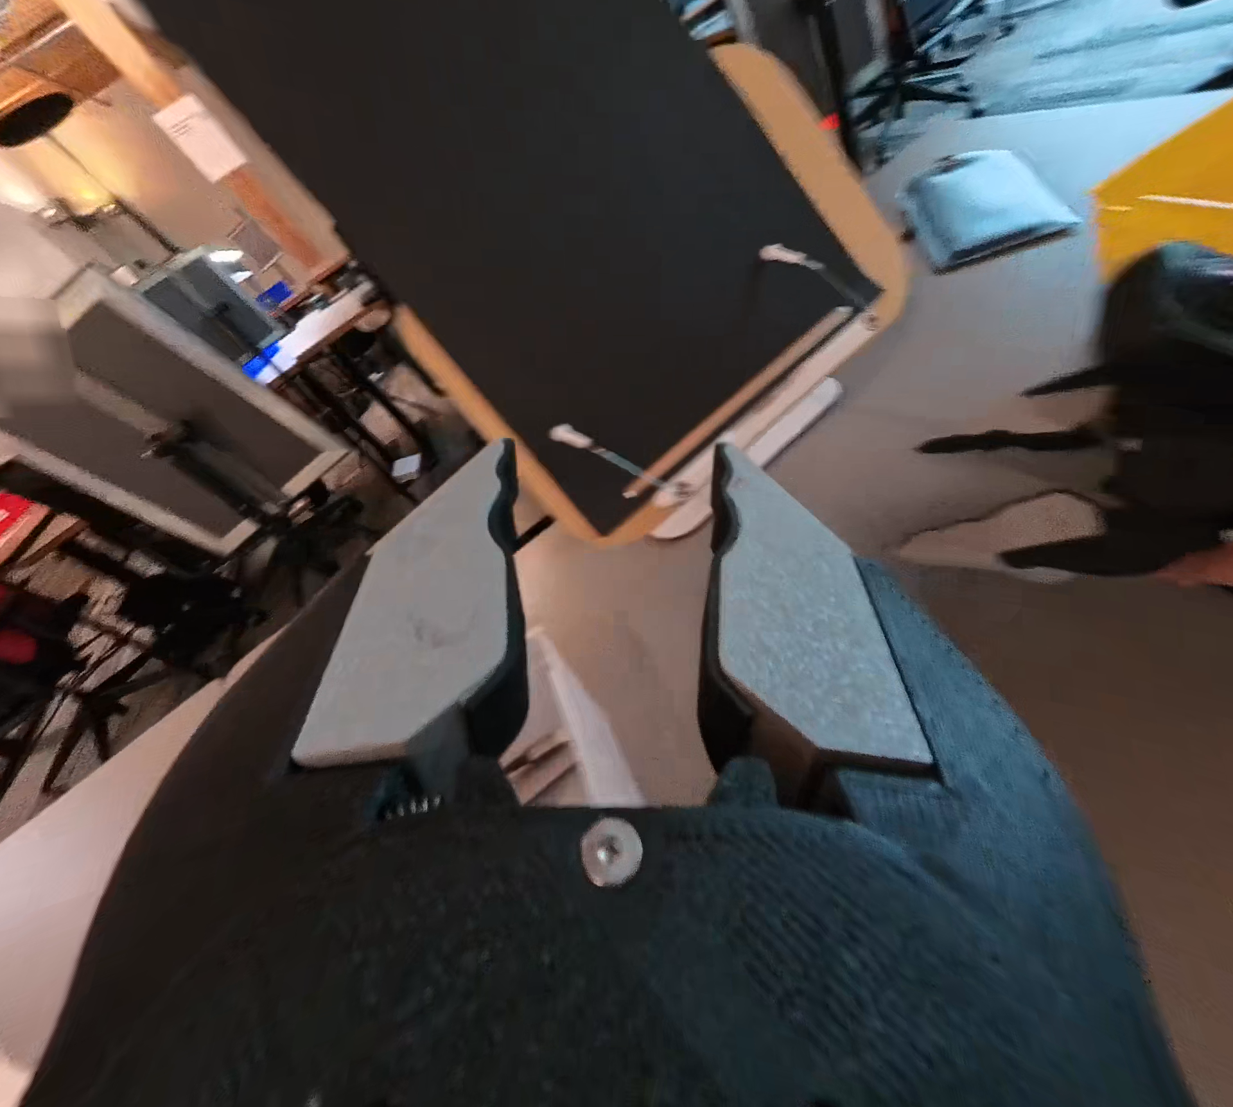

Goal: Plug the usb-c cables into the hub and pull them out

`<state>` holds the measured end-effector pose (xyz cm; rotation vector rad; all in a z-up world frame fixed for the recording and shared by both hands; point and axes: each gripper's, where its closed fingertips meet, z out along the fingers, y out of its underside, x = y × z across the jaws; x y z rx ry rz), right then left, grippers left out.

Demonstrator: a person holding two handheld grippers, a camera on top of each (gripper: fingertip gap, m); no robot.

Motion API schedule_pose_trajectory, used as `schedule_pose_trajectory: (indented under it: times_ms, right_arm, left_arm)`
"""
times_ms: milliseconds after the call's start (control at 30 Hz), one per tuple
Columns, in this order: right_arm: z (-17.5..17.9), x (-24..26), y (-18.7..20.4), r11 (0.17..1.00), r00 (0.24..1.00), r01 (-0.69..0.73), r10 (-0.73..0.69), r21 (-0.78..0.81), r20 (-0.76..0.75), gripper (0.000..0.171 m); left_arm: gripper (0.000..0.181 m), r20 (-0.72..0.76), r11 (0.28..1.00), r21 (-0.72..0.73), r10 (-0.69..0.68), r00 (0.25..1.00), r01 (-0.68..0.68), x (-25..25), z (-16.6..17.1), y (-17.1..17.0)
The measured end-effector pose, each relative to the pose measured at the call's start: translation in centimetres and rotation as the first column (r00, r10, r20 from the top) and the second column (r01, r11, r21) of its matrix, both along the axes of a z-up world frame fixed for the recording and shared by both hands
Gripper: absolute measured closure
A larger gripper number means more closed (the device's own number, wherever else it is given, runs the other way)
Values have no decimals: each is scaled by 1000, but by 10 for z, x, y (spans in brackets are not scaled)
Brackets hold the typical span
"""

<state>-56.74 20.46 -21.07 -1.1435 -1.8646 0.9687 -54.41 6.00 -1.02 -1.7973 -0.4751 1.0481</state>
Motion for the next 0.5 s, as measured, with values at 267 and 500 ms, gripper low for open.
schedule_pose_trajectory:
  times_ms: [267,500]
  right_arm:
    - [0,0,1,1000,1000,6,-6,-21,7,105]
    - [0,0,3,999,1000,12,-12,-35,9,105]
  left_arm:
    - [124,227,953,-169,285,931,-250,-84,-45,-133]
    - [126,421,882,-388,426,801,-266,-118,-132,-196]
